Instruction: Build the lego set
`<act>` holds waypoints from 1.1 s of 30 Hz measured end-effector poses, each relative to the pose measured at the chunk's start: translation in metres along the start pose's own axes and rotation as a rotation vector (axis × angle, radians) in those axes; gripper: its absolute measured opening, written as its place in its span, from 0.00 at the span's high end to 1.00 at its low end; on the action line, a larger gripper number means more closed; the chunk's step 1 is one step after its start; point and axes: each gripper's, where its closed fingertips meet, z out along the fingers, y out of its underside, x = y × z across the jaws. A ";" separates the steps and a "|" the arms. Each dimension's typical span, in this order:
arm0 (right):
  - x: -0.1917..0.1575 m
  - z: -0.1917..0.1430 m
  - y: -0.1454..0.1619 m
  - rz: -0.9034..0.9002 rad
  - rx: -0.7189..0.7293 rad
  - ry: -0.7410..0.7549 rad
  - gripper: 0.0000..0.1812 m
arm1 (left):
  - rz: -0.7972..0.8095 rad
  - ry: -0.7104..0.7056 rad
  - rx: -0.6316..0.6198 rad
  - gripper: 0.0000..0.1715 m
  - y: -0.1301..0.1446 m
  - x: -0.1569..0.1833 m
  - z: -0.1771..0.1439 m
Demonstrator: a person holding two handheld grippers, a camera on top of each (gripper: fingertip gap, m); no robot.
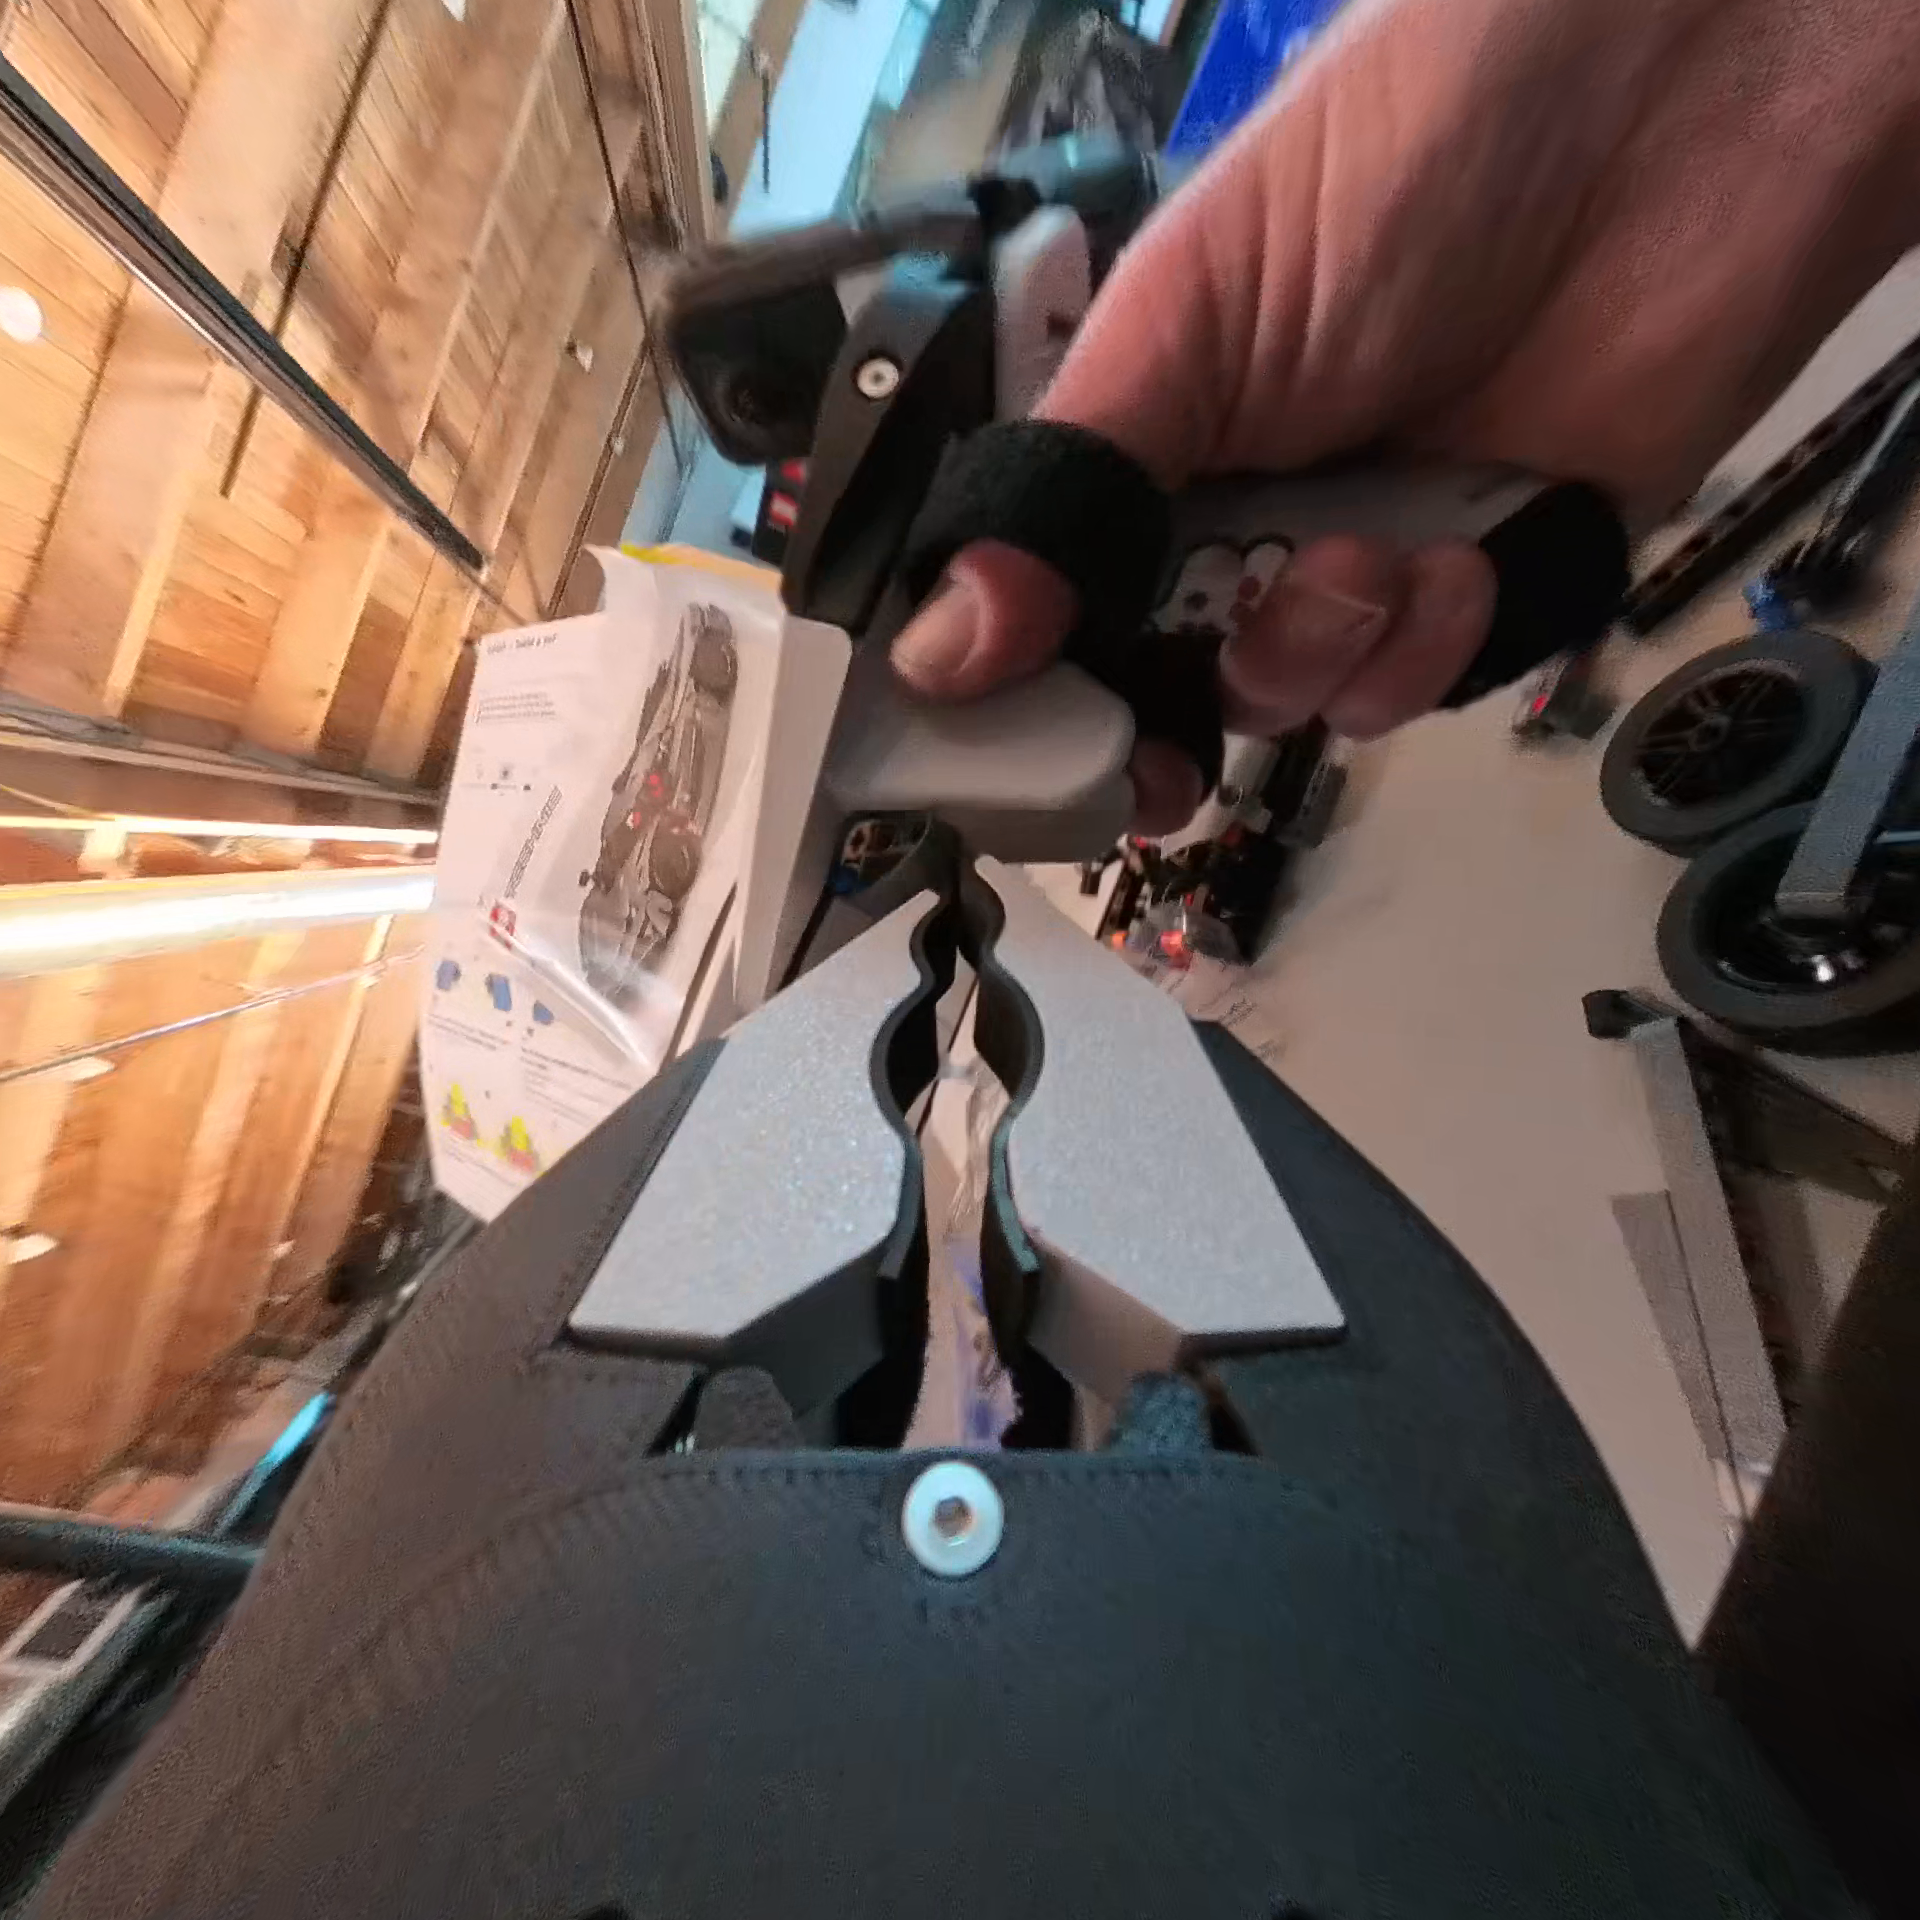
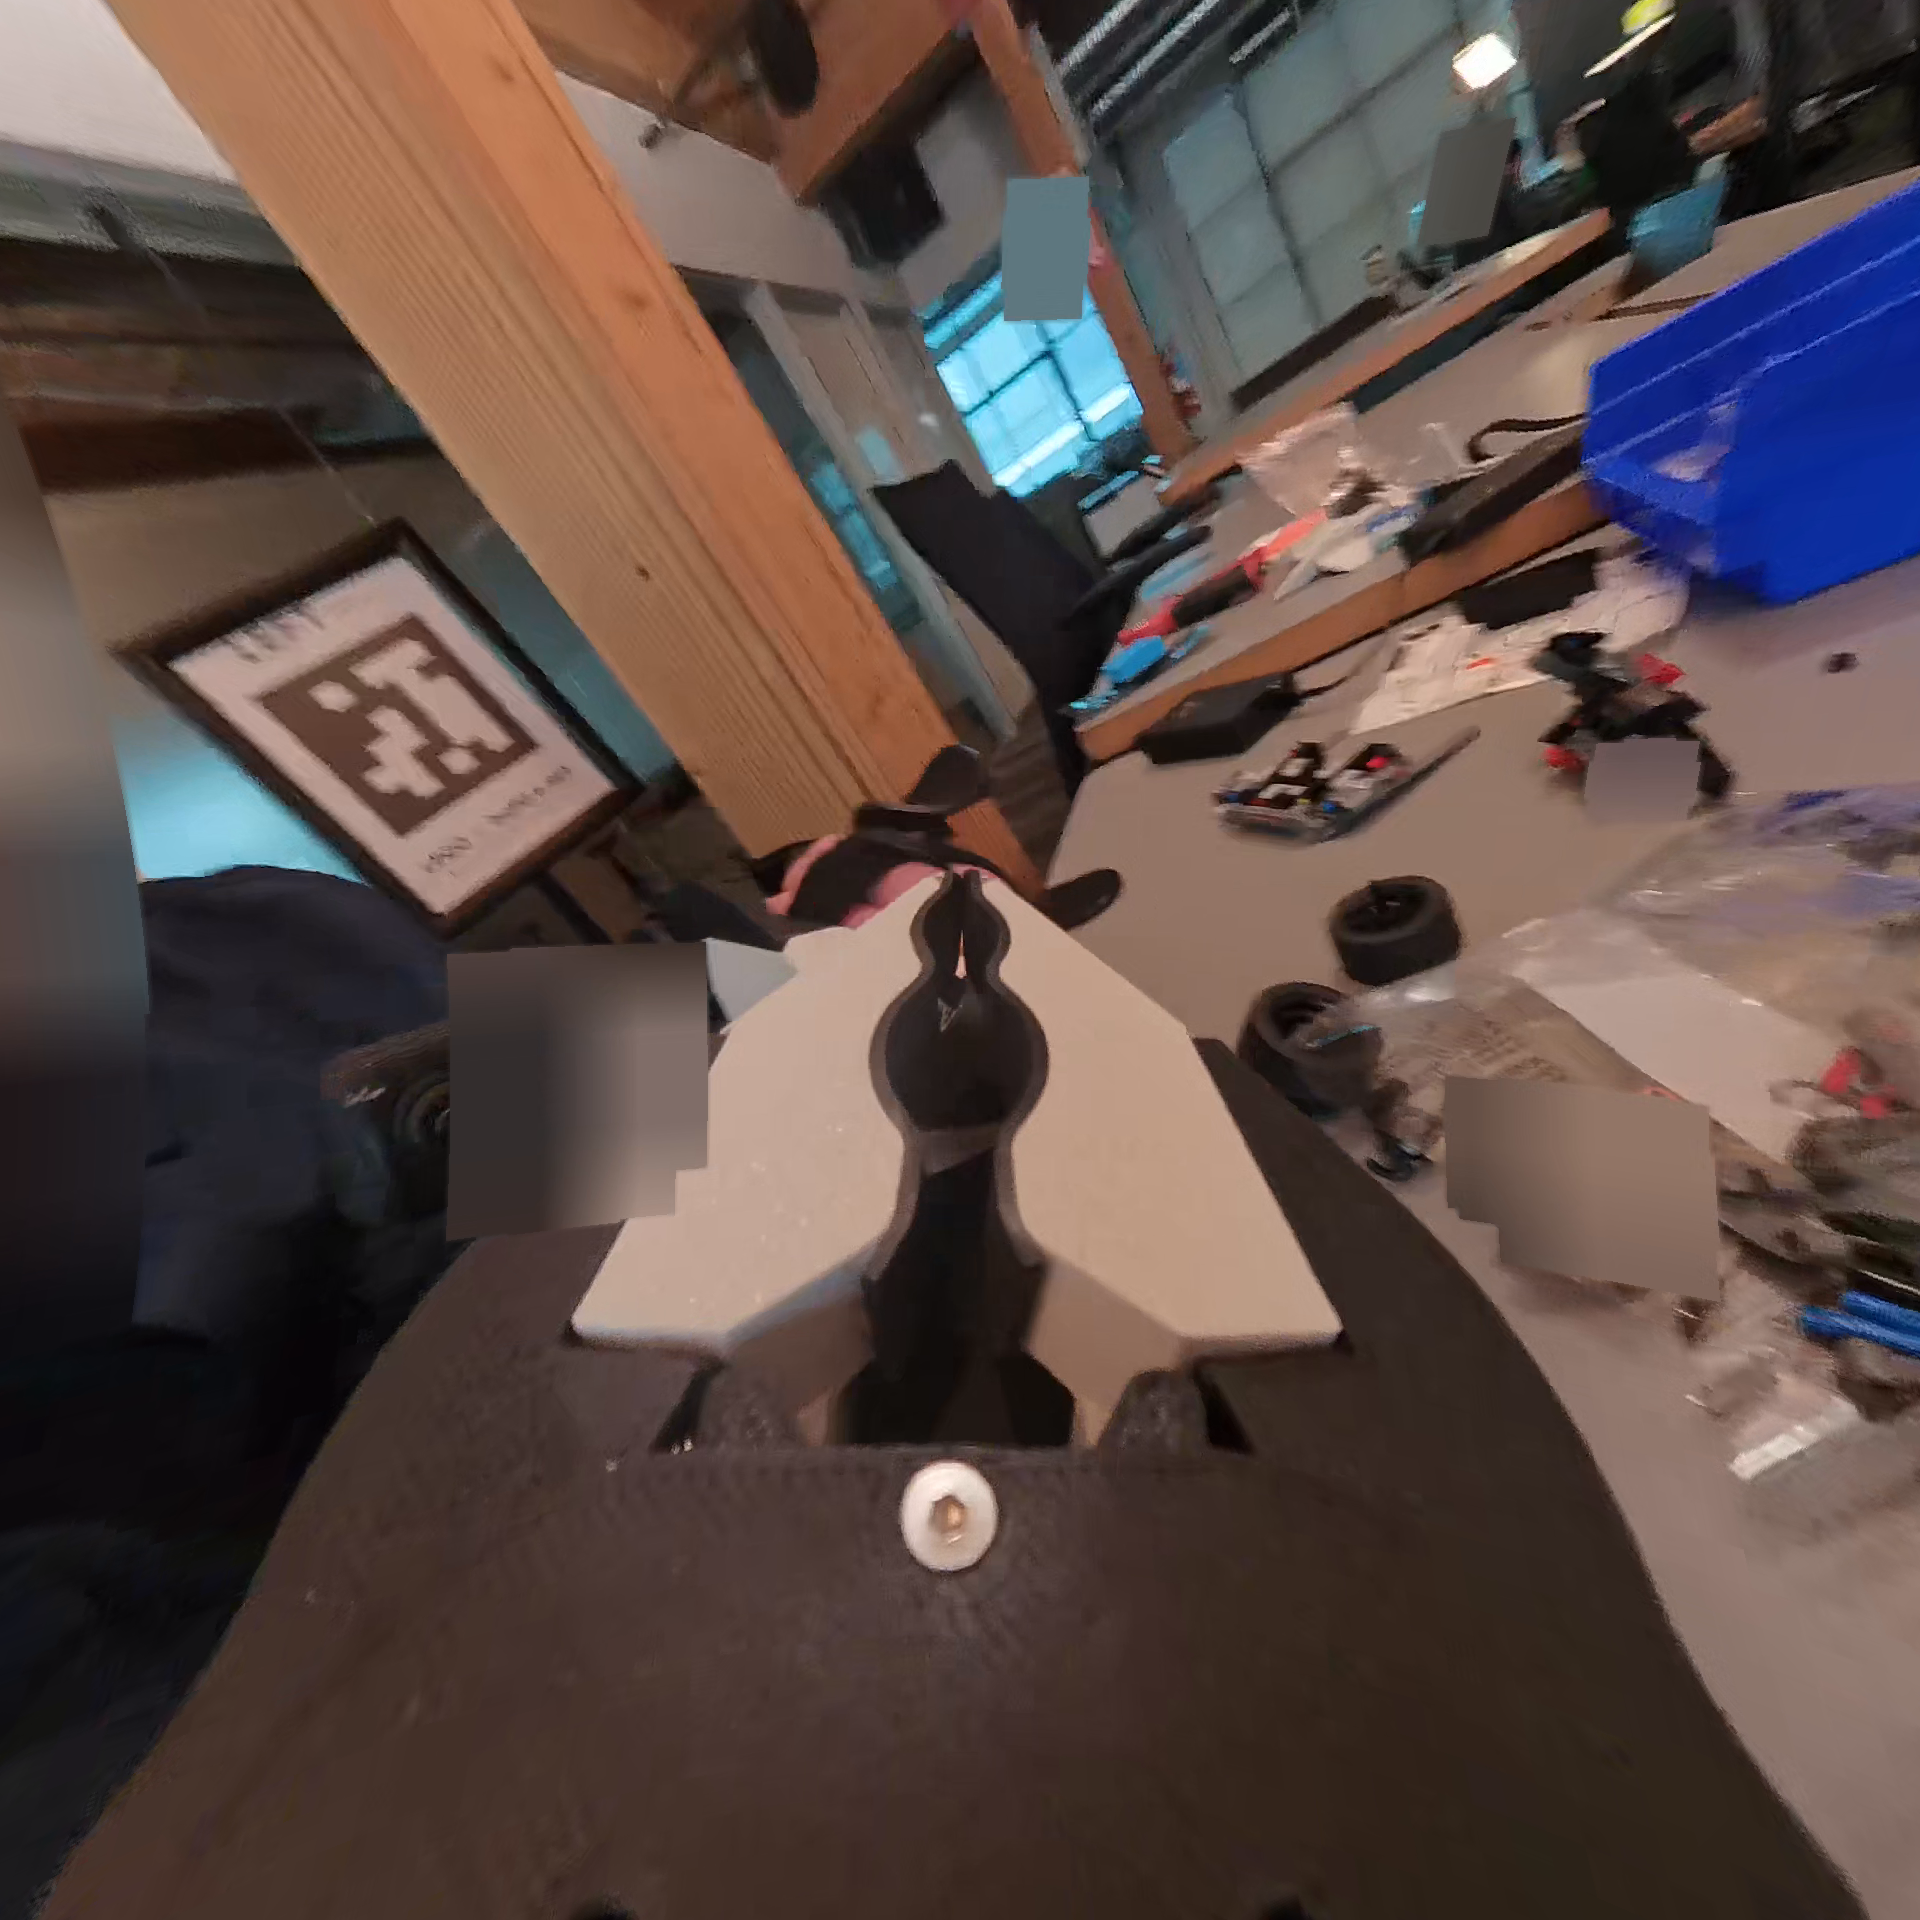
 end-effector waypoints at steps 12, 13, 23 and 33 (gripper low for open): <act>0.019 -0.039 -0.011 -0.229 -0.046 0.270 0.97 | -0.312 0.148 0.068 1.00 0.010 -0.002 0.002; 0.020 -0.044 -0.014 -0.221 -0.033 0.273 0.98 | -0.353 0.183 0.060 1.00 0.013 0.002 0.003; 0.028 -0.071 0.010 -0.241 -0.178 0.342 0.95 | -0.532 0.466 0.030 1.00 0.026 0.035 0.001; 0.022 -0.134 0.095 -0.276 -0.623 0.486 0.90 | -0.419 0.675 -0.019 0.96 0.006 0.080 0.010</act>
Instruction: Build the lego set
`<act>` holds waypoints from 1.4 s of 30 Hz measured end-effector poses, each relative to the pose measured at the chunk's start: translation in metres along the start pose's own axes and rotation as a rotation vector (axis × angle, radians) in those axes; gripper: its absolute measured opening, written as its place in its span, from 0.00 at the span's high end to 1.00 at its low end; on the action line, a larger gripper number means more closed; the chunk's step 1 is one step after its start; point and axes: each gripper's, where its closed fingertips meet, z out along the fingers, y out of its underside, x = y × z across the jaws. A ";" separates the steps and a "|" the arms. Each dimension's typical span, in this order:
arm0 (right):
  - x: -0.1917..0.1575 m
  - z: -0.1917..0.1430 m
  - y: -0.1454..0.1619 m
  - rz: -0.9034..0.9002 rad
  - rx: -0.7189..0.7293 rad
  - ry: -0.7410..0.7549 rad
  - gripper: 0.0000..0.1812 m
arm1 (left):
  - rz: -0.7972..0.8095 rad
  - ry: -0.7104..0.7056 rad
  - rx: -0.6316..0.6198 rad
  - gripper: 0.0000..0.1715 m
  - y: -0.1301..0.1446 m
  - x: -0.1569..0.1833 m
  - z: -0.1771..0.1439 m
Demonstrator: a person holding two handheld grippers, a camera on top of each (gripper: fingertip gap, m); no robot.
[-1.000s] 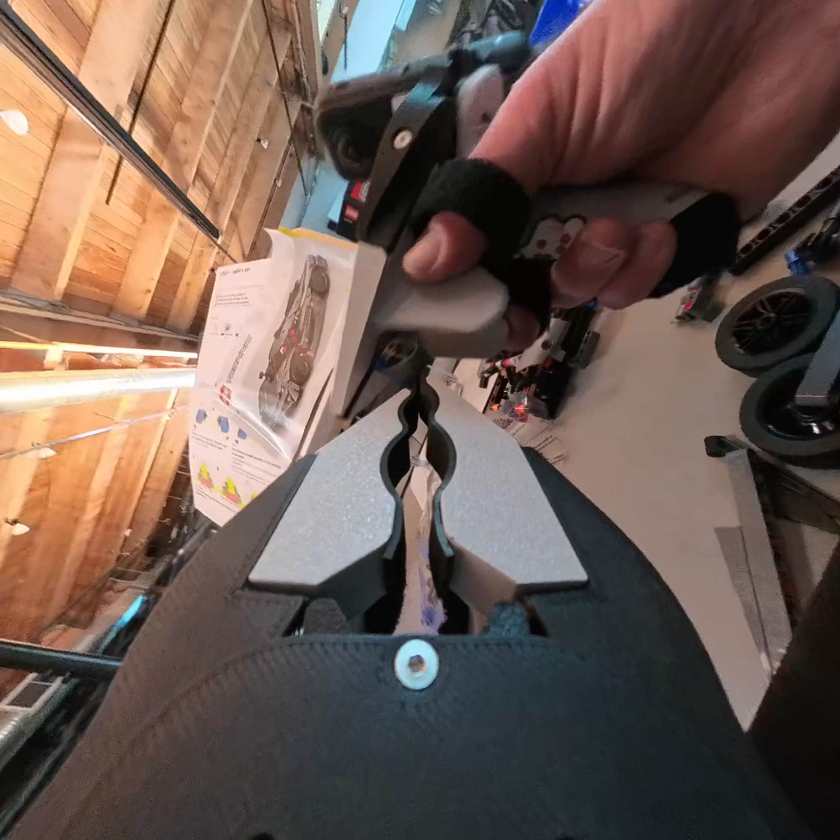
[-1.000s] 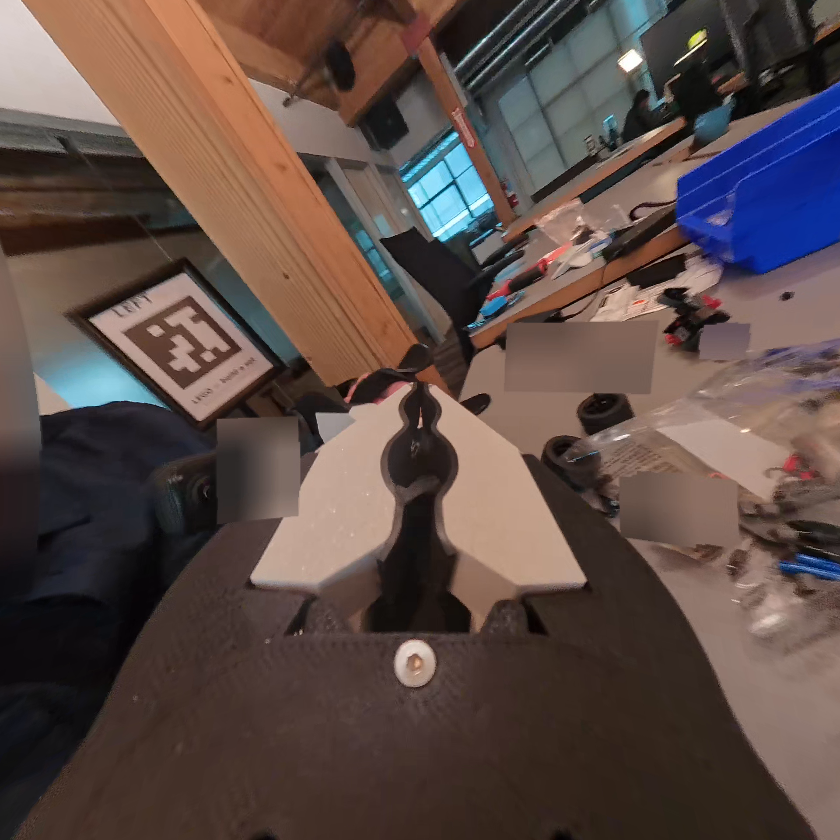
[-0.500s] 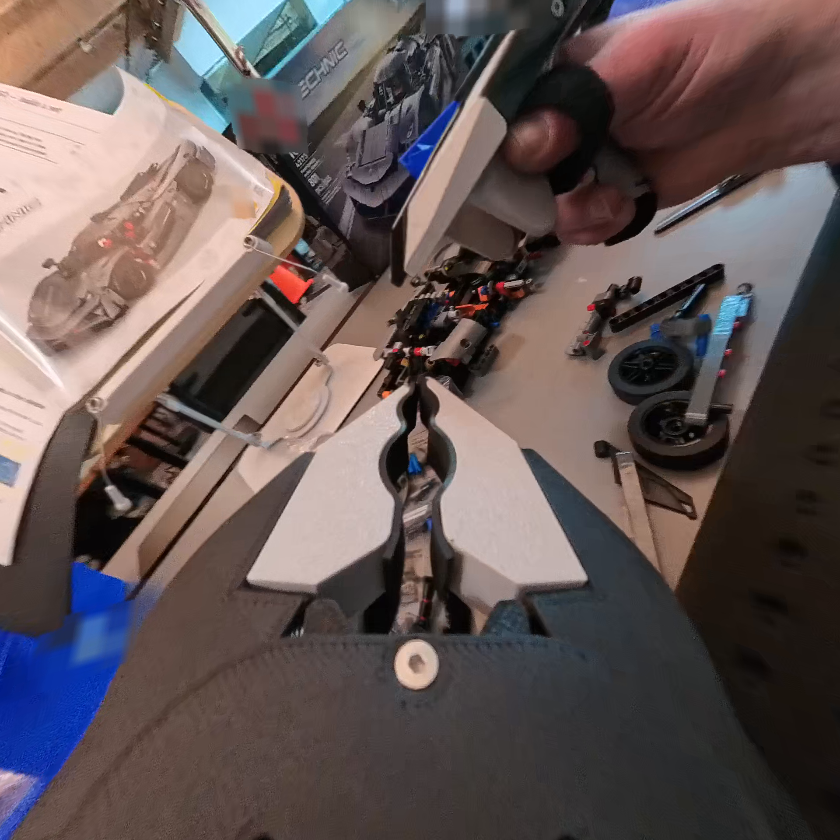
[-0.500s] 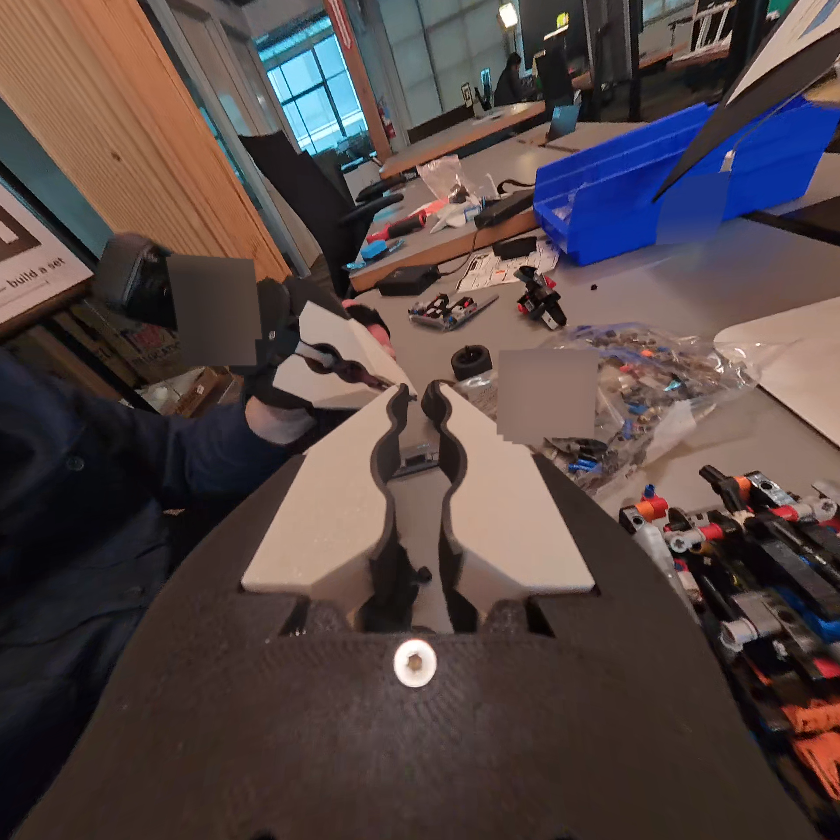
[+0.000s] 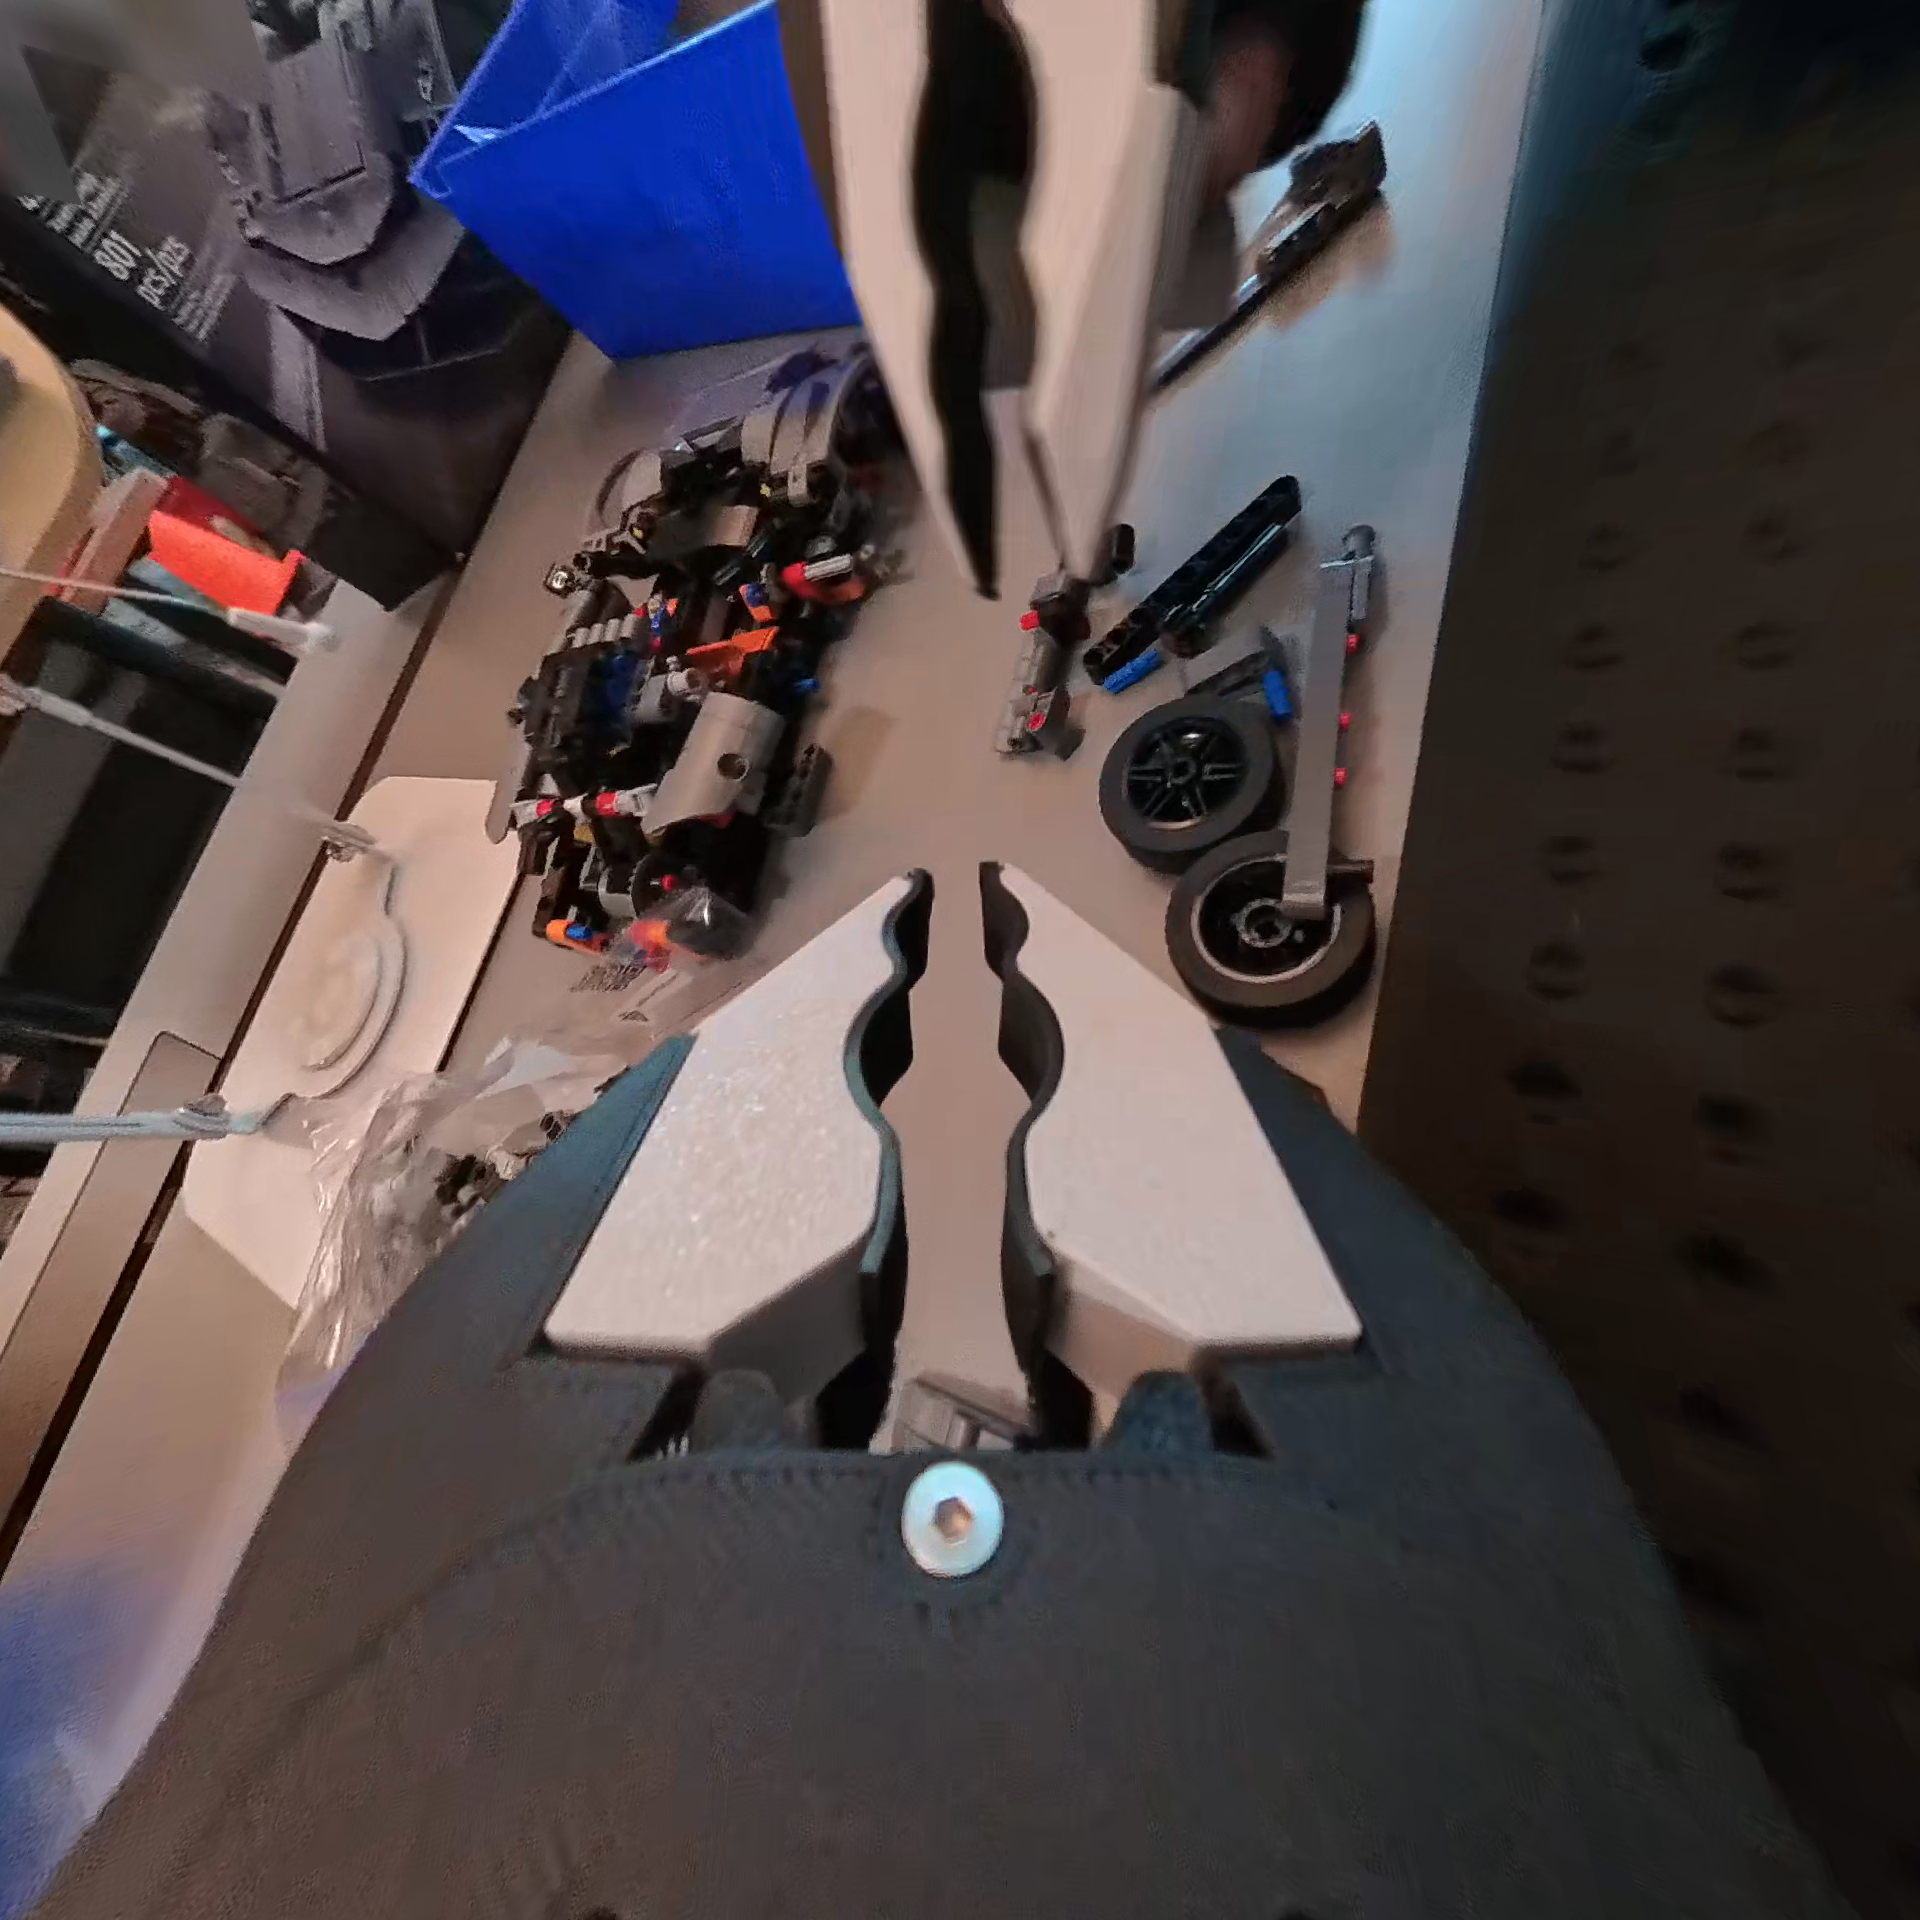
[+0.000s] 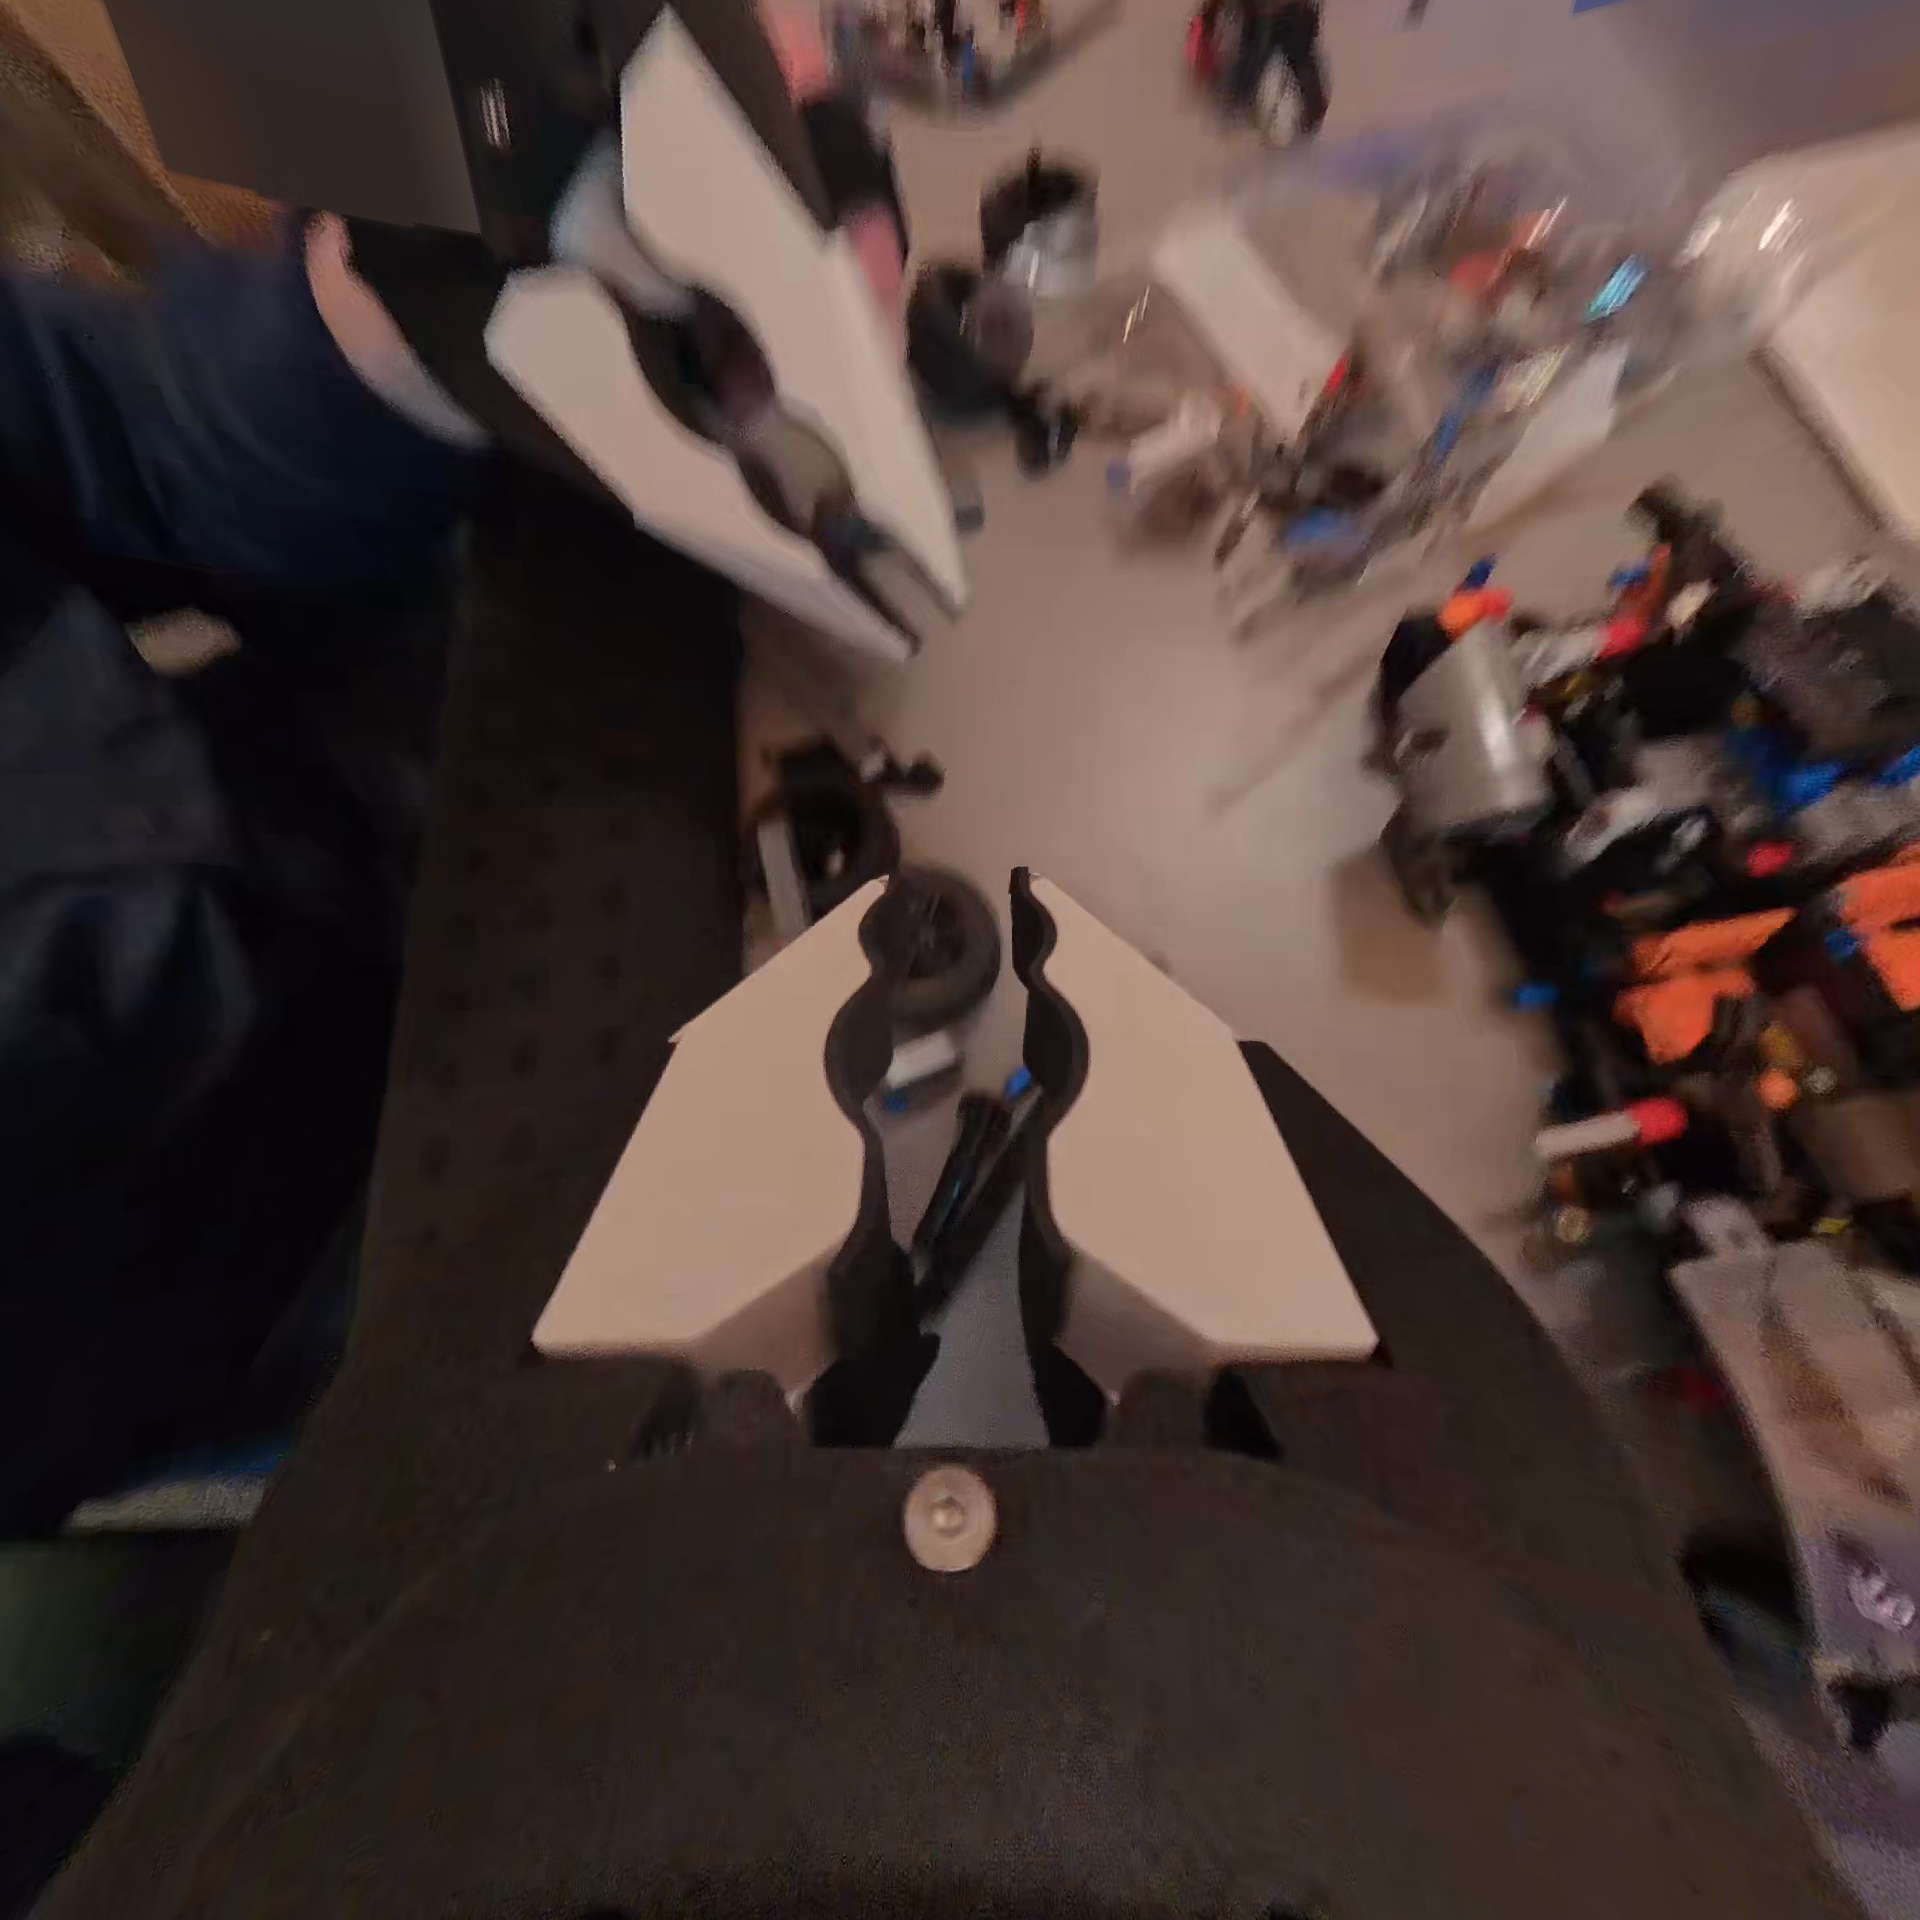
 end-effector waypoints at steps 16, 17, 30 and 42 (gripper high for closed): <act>-0.010 0.021 0.055 0.151 -0.215 0.193 0.96 | -0.012 0.093 -0.060 0.96 0.006 0.021 0.023; -0.008 0.019 0.051 0.145 -0.198 0.209 0.96 | -0.011 0.090 -0.056 0.97 0.005 0.021 0.022; -0.011 0.004 -0.024 0.120 0.078 0.285 0.96 | 0.067 -0.009 0.094 0.93 -0.039 0.020 0.017; -0.023 -0.017 -0.061 0.136 0.341 0.140 0.89 | -0.019 -0.006 0.259 0.98 -0.056 0.008 -0.007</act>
